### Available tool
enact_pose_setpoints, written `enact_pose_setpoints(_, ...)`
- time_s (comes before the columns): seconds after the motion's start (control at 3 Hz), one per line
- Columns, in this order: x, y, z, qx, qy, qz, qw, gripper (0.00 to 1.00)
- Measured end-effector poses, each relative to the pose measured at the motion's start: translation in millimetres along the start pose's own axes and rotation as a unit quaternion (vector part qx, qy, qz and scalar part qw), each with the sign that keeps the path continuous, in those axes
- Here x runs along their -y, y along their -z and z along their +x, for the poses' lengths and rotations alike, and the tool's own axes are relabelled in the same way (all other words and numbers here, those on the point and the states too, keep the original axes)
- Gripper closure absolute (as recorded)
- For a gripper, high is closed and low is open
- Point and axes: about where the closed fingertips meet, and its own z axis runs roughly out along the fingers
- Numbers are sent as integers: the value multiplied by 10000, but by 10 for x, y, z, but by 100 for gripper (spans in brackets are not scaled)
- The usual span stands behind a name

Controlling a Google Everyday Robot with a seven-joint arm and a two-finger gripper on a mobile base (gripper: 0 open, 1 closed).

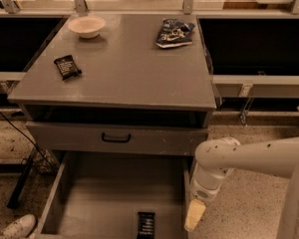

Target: Place rxbar blueberry into middle drawer

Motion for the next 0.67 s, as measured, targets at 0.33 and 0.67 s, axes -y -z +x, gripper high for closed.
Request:
enact_pose_setpoints(0.33, 360, 134, 869, -82, -1071, -61, 9942, 0)
enact_pose_setpoints(0.67, 564, 203, 1453, -116, -1764, -130, 9842, 0)
